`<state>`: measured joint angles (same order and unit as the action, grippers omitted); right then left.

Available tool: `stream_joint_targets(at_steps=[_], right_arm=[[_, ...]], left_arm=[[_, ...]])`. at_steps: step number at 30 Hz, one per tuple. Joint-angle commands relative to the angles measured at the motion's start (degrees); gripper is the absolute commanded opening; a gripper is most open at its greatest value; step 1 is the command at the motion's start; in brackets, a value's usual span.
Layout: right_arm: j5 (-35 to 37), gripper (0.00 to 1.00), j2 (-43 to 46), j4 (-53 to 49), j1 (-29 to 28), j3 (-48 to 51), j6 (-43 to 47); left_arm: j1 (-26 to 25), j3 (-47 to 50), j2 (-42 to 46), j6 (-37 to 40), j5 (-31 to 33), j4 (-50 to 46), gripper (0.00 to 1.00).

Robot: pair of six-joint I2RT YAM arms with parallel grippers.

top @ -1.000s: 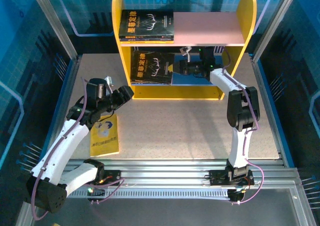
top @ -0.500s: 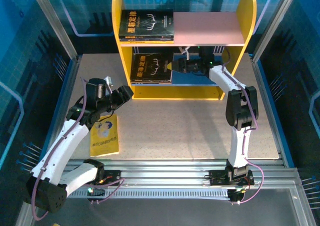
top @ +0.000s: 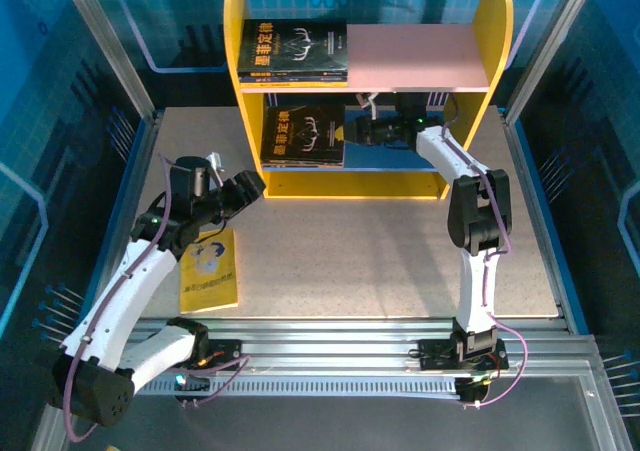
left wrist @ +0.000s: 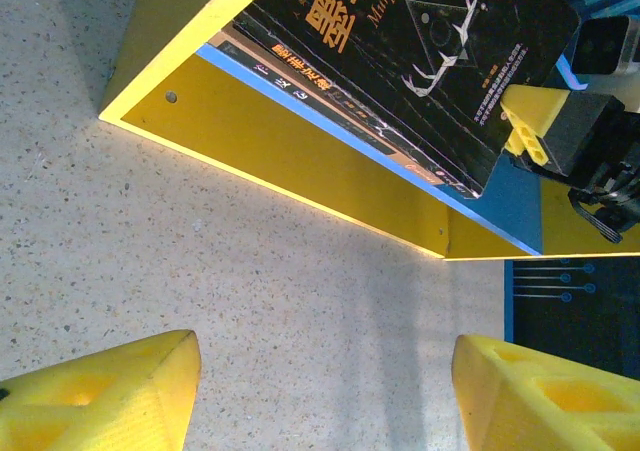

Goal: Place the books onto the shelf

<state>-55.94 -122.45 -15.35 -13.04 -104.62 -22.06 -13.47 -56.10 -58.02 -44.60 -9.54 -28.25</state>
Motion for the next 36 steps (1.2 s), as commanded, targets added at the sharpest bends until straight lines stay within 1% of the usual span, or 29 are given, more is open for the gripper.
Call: stream_joint_targets(at_steps=[1,9,17,22,26,29,31,33,36], right_arm=[[-3.11,0.21,-0.59,-2.28,0.20,-2.52,2.85],[-3.30,0.21,-2.41,-3.44,-0.33,-4.38,3.43],[-2.51,0.21,-2.79,-2.32,0.04,-3.70,2.17],[-0.89,0.22,-2.13,5.02,-0.06,-1.08,-3.79],[0.90,0.24,-1.85,7.32,-0.17,-0.34,-5.90],[3.25,0.26,-1.65,7.62,-0.30,0.29,-6.54],[5.14,0.31,-1.31,7.83,-0.40,0.81,-7.01],[6.55,0.32,-0.91,8.10,-0.50,1.36,-7.33],[8.99,0.36,-0.01,9.12,-0.76,2.78,-8.15]], left_arm=[[0.73,0.37,0.88,1.09,-1.18,-1.08,0.68],[0.82,0.29,0.45,0.83,-1.62,-0.63,0.68],[0.99,0.20,0.72,1.27,-1.36,-1.21,0.68],[1.08,0.46,0.54,0.92,-1.71,-0.67,0.68],[1.08,0.29,0.63,1.11,-1.60,-1.10,0.68],[1.09,0.24,0.71,1.16,-1.53,-1.13,0.68],[1.21,0.43,0.65,1.04,-1.66,-0.93,0.68],[1.17,0.46,0.54,1.00,-1.80,-0.76,0.68],[1.17,0.46,0.46,0.98,-1.93,-0.75,0.68]])
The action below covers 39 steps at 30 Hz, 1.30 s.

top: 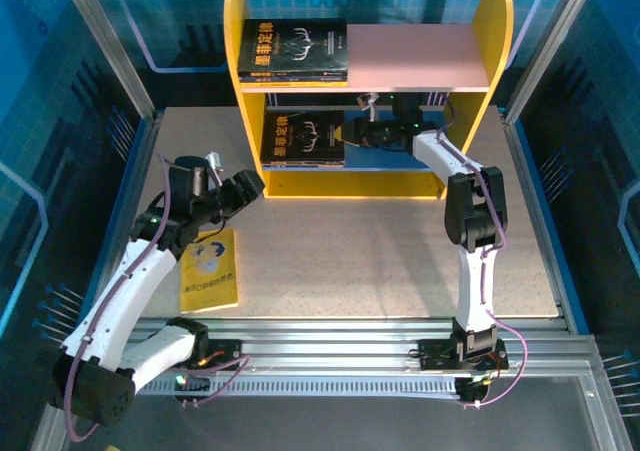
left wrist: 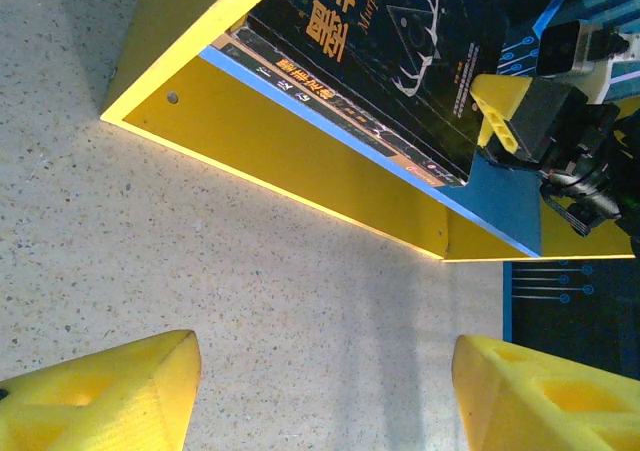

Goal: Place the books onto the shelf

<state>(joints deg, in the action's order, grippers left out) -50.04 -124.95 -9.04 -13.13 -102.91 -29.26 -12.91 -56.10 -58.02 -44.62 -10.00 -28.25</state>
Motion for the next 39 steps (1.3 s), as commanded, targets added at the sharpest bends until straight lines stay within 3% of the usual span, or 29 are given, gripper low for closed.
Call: stream_joint_targets(at_steps=[1,18,23,31,39], right_arm=[[3.92,0.39,2.81,3.05,-0.74,1.56,-1.07],[14.52,0.70,7.63,-8.60,-0.25,1.81,6.54],[14.30,0.71,10.50,-9.81,0.13,4.76,8.23],[12.08,0.61,16.86,-8.51,-1.19,13.26,9.35],[11.38,0.58,19.10,-8.27,-3.60,15.82,9.55]], left_arm=[[0.60,0.46,0.54,1.11,-1.47,-0.84,0.68],[0.78,0.85,0.98,1.32,-1.48,-1.00,0.68],[0.86,1.16,0.80,1.29,-1.69,-0.78,0.68],[0.87,1.69,0.28,0.85,-2.12,0.22,0.68],[0.87,1.69,0.01,0.76,-2.23,0.52,0.68]])
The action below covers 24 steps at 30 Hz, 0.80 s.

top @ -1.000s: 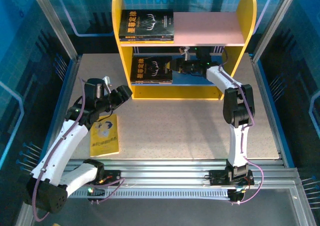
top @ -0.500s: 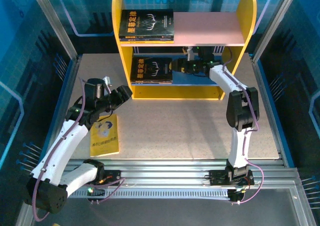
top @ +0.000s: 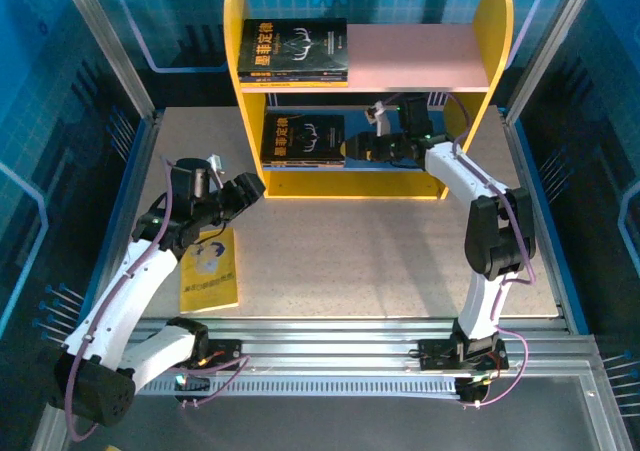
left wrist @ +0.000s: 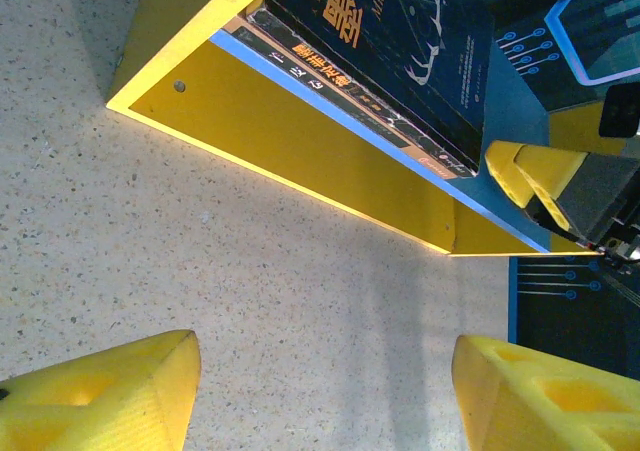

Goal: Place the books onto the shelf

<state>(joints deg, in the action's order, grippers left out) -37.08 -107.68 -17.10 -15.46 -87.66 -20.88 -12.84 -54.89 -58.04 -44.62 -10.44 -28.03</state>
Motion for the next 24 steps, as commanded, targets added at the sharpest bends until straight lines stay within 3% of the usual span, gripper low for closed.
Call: stream_joint_targets(at_steps=[1,24], right_arm=[[-1.42,0.58,1.77,-0.34,-1.57,0.49,1.20],[-2.65,0.57,-0.58,-2.03,-3.60,-2.36,1.60]], left_arm=[[0.80,0.49,-0.01,0.61,-1.87,0.39,0.68],[0.80,0.23,-0.23,0.85,-1.99,0.37,0.68]])
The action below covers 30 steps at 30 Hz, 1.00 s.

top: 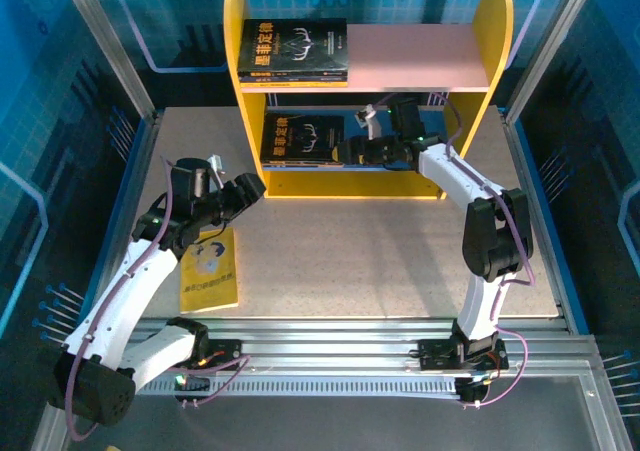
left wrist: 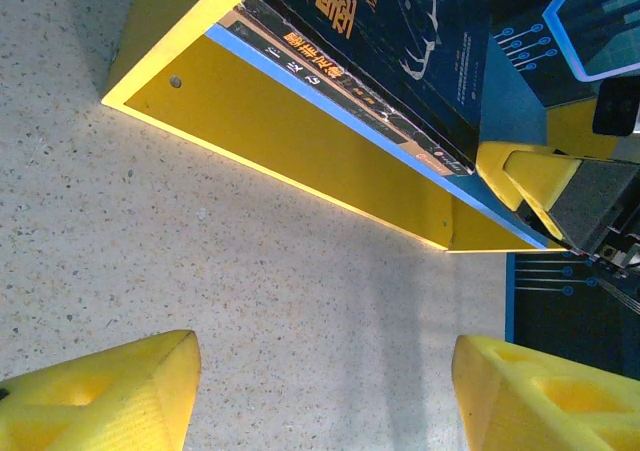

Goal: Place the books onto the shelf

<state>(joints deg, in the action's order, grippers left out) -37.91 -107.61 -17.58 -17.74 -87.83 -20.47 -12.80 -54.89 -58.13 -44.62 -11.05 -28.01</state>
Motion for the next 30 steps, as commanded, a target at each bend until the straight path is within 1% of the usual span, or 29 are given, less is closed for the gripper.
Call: stream_joint_targets(at_steps=[1,10,16,19,24,27,30], right_arm=[[-1.90,0.57,-0.75,-1.66,-1.40,-2.48,1.16],[-0.77,0.58,0.55,-2.19,-0.59,-2.48,1.44],[1.30,0.61,5.37,-3.90,0.70,-0.33,3.55],[3.18,0.63,8.17,-4.89,0.71,1.44,4.55],[6.88,0.64,15.42,-1.72,0.10,10.08,2.94],[10.77,0.65,20.86,1.03,-1.39,16.47,1.00],[15.14,0.66,25.80,3.52,-3.89,22.68,-1.57]], left_arm=[[0.76,0.23,-0.09,0.84,-1.42,0.32,0.68],[0.84,0.25,0.54,1.29,-0.22,-1.67,0.68],[1.28,-0.48,2.67,3.60,5.42,-10.68,0.71],[1.46,-0.26,4.21,4.27,9.77,-15.37,0.72],[2.13,1.55,6.31,3.05,16.14,-22.43,0.73],[3.06,3.30,7.59,1.53,18.43,-25.28,0.75],[4.06,5.33,9.03,0.03,19.36,-27.55,0.76]])
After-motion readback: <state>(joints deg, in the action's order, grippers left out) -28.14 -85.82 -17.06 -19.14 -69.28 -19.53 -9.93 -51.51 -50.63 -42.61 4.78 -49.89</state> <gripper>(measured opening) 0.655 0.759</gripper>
